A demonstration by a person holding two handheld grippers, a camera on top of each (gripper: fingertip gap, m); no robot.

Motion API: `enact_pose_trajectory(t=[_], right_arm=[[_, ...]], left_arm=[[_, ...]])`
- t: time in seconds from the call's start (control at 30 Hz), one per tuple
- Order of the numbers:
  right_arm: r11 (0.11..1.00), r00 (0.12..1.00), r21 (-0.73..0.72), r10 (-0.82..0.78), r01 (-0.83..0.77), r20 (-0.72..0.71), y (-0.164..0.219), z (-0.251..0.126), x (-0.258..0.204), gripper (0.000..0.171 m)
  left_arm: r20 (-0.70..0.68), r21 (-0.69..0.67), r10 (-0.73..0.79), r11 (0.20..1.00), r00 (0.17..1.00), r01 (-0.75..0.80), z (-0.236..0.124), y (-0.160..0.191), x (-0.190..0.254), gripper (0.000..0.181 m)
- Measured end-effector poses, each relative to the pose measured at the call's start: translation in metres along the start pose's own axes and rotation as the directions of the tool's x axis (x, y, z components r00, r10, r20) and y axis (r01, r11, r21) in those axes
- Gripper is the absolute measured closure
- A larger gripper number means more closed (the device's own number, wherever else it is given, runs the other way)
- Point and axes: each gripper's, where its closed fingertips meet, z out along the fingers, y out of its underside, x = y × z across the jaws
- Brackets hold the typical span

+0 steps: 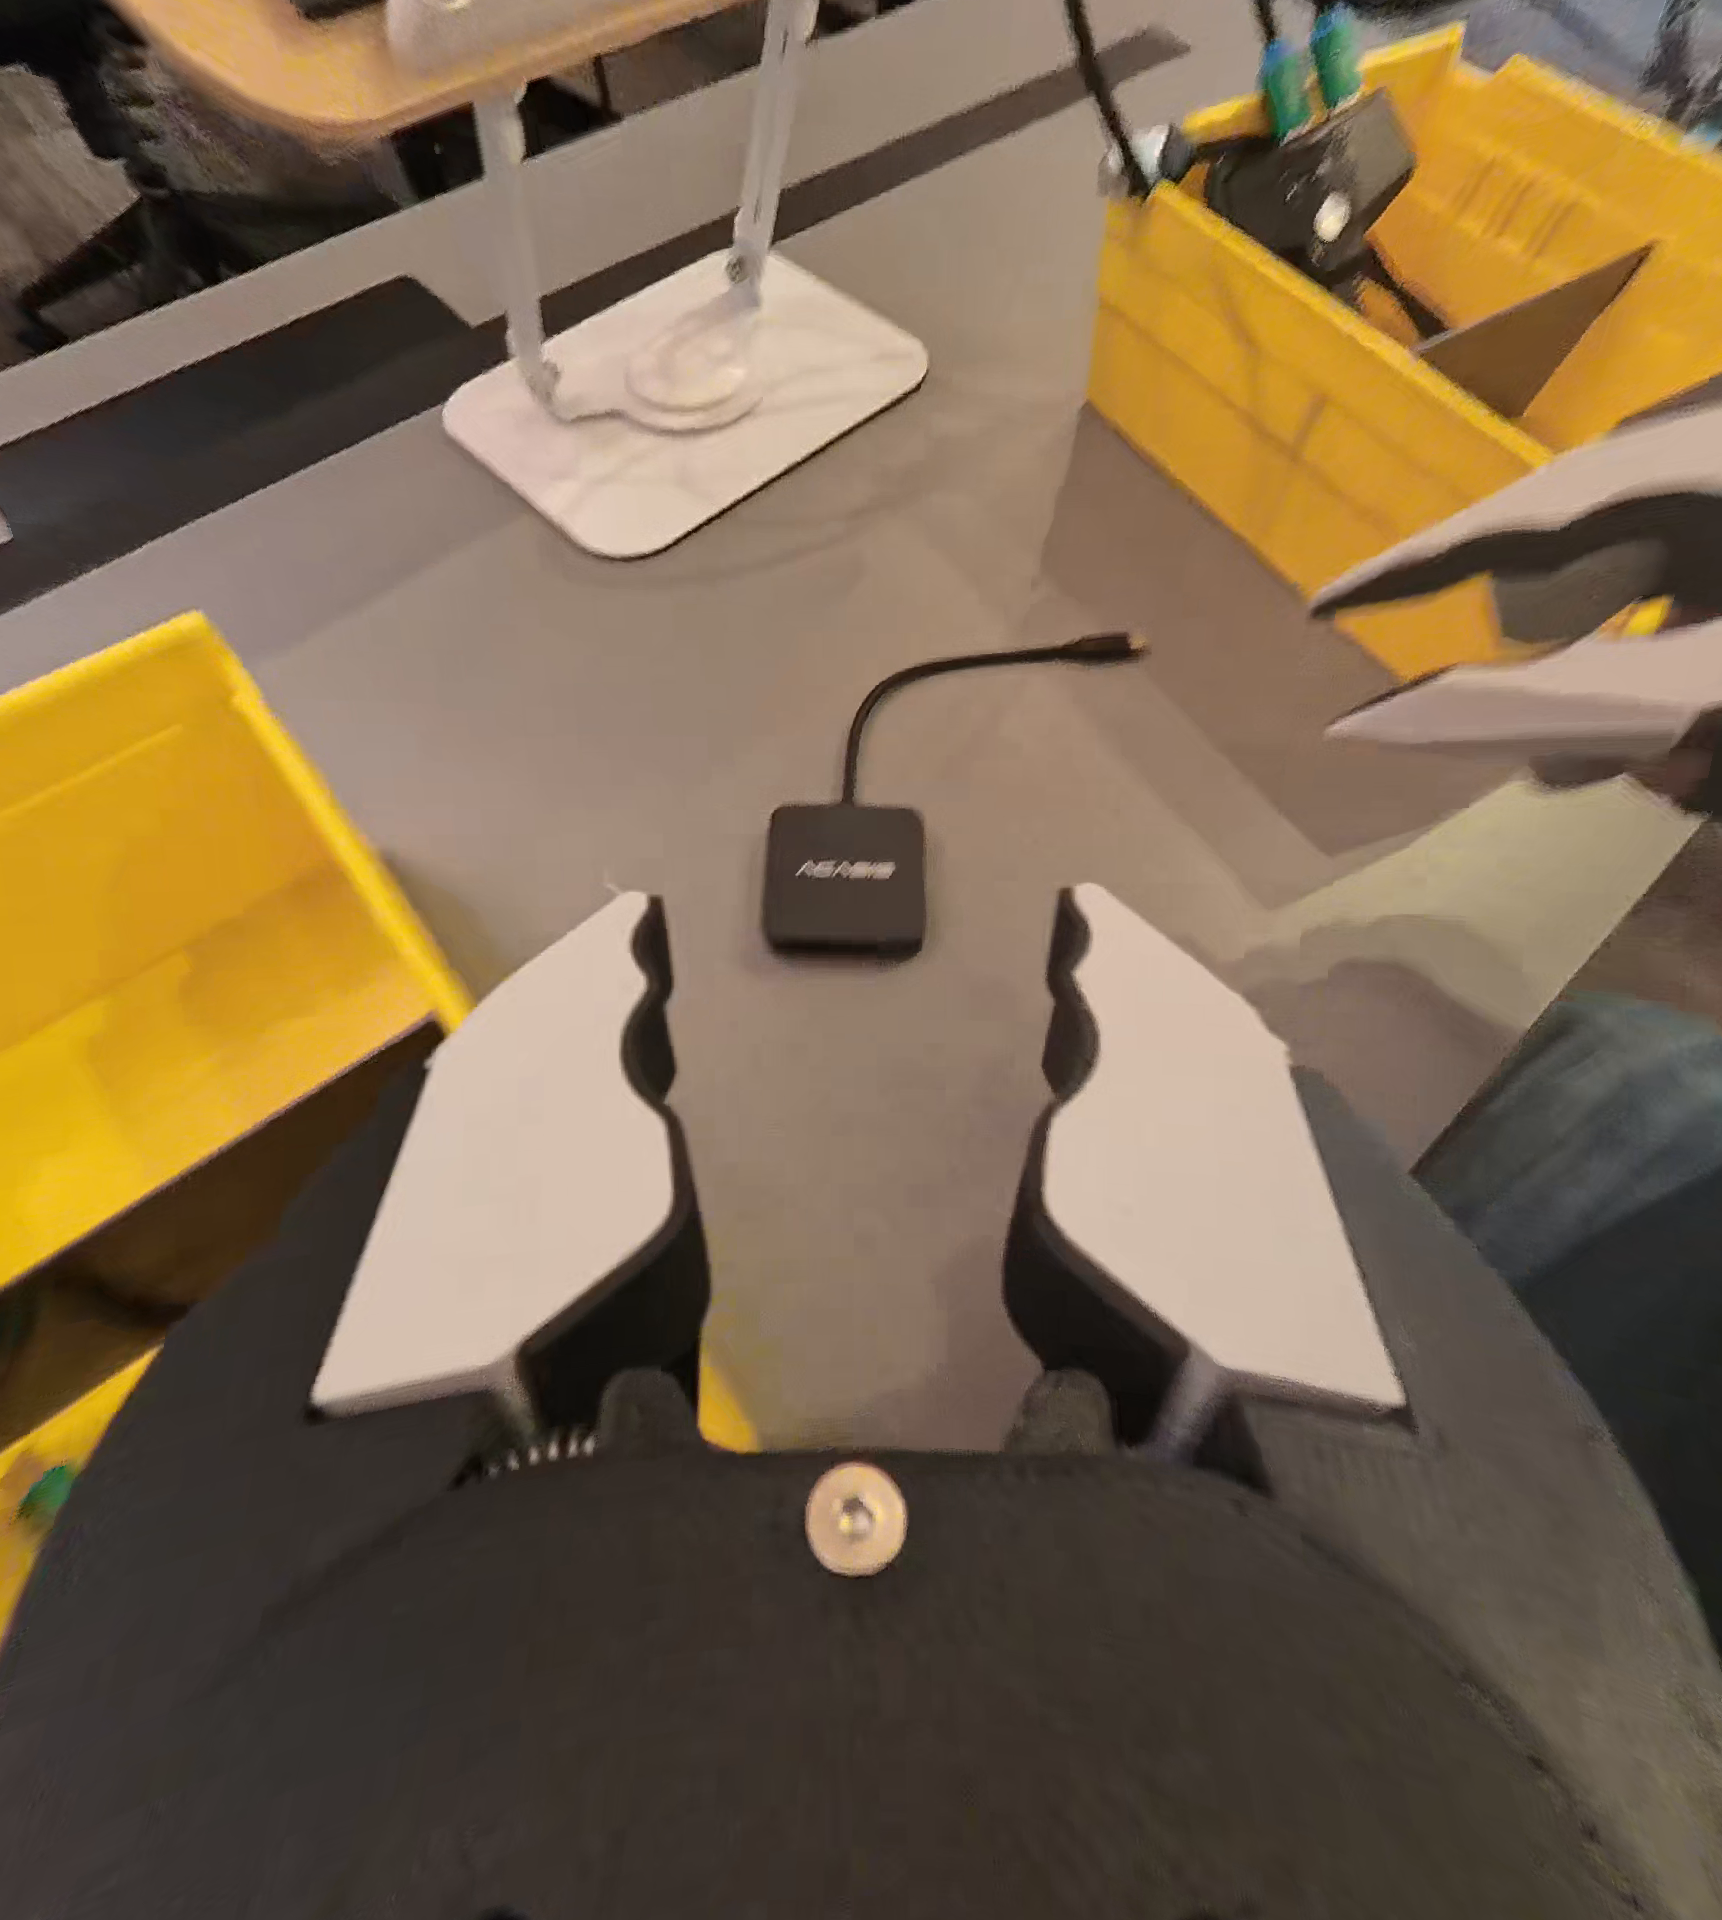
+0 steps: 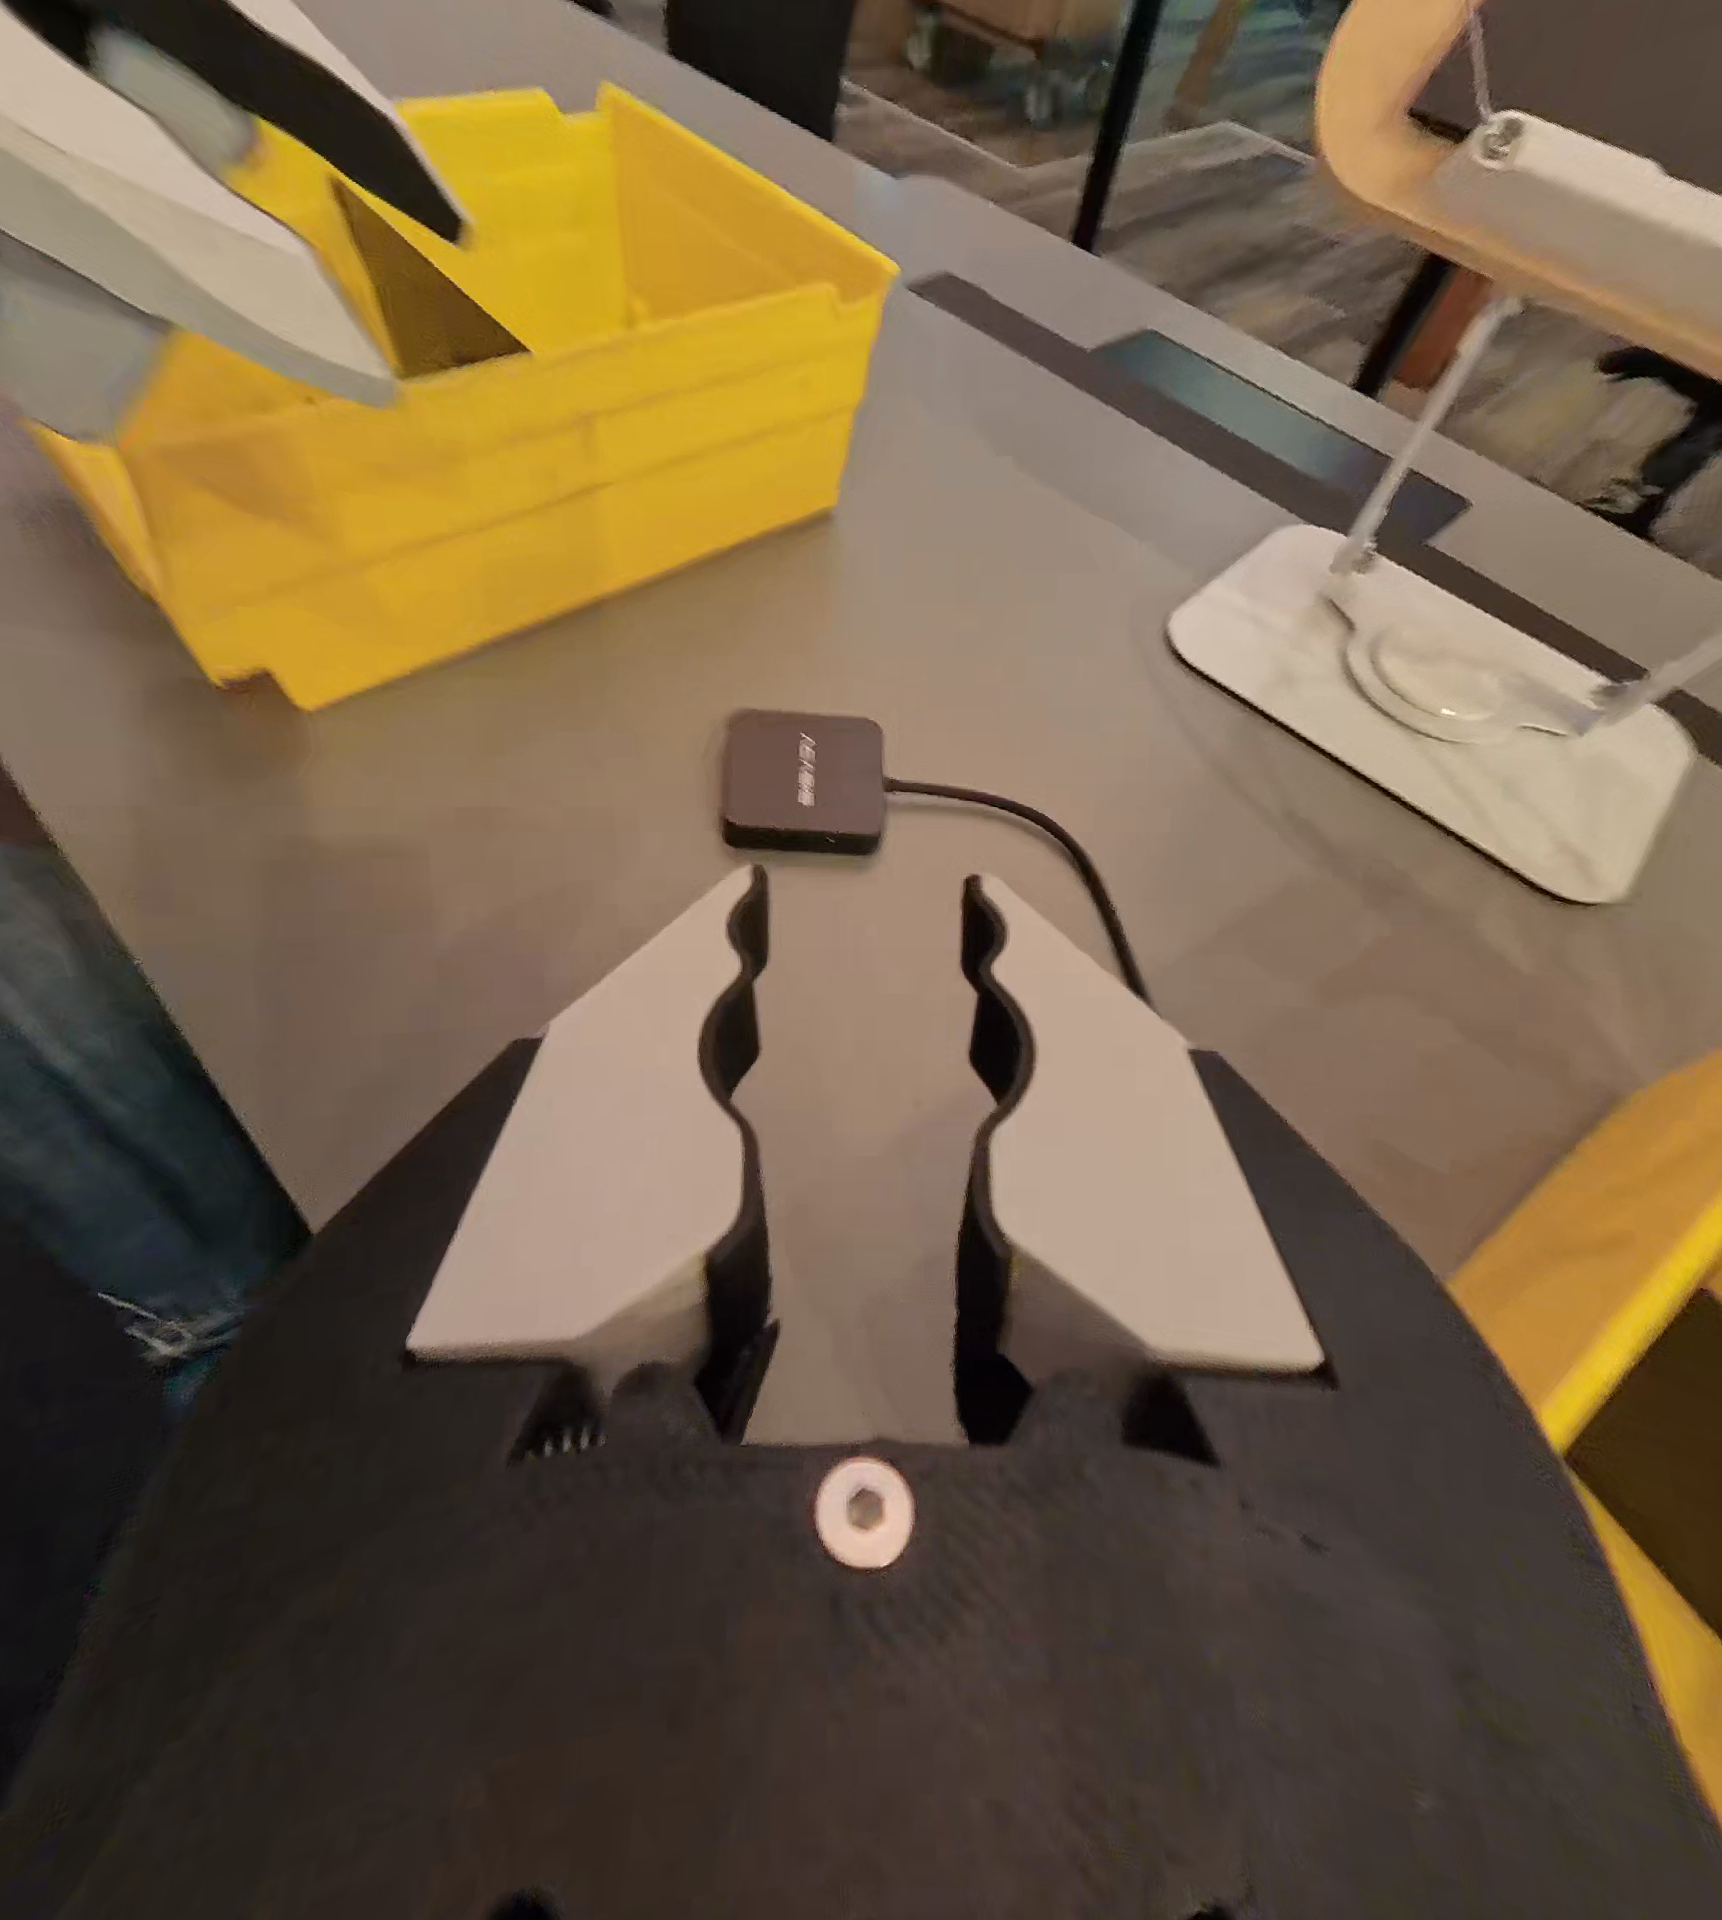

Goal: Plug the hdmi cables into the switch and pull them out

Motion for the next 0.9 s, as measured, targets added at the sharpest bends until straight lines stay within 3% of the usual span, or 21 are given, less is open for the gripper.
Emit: enact_pose_trajectory(t=[0.13,0.23,0.4,0.53,0.6,0.67,0.77,0.83,0.87,0.9], right_arm=[[1.000,0.999,-0.007,-0.013,0.013,0.031,0.000,0.005,-0.009,0.113],[0.997,0.997,-0.049,-0.053,0.055,0.050,0.004,0.023,-0.020,0.102],[0.981,0.989,-0.163,-0.085,0.104,0.118,0.012,0.066,-0.029,0.060],[0.961,0.974,-0.233,-0.106,0.152,0.202,0.024,0.106,-0.036,0.054],[0.949,0.974,-0.292,-0.054,0.117,0.218,0.033,0.123,-0.035,0.054],[0.939,0.977,-0.341,0.028,0.047,0.212,0.041,0.139,-0.032,0.043],[0.919,0.975,-0.392,0.125,-0.045,0.182,0.052,0.155,-0.034,0.049],[0.925,0.986,-0.377,0.098,-0.040,0.138,0.052,0.159,-0.029,0.058],[0.926,0.990,-0.378,0.071,-0.020,0.122,0.052,0.160,-0.026,0.071],[0.932,0.988,-0.361,0.076,-0.023,0.134,0.049,0.159,-0.027,0.103]], left_arm=[[0.085,-0.090,0.038,0.996,0.996,-0.030,-0.019,0.032,-0.029,0.093],[0.181,-0.108,0.031,0.994,0.983,-0.012,-0.037,0.047,-0.063,0.095],[0.240,-0.097,-0.038,0.993,0.970,0.063,-0.061,0.067,-0.106,0.096],[0.243,-0.116,-0.055,0.990,0.969,0.086,-0.063,0.083,-0.119,0.097],[0.234,-0.117,-0.066,0.988,0.970,0.096,-0.060,0.090,-0.119,0.098],[0.225,-0.122,-0.068,0.988,0.972,0.097,-0.056,0.094,-0.118,0.097],[0.222,-0.120,-0.054,0.989,0.974,0.082,-0.051,0.095,-0.119,0.098],[0.223,-0.113,-0.053,0.990,0.973,0.080,-0.050,0.096,-0.121,0.098],[0.219,-0.111,-0.060,0.990,0.974,0.086,-0.050,0.097,-0.122,0.098],[0.214,-0.109,-0.068,0.990,0.974,0.093,-0.051,0.098,-0.122,0.098]])
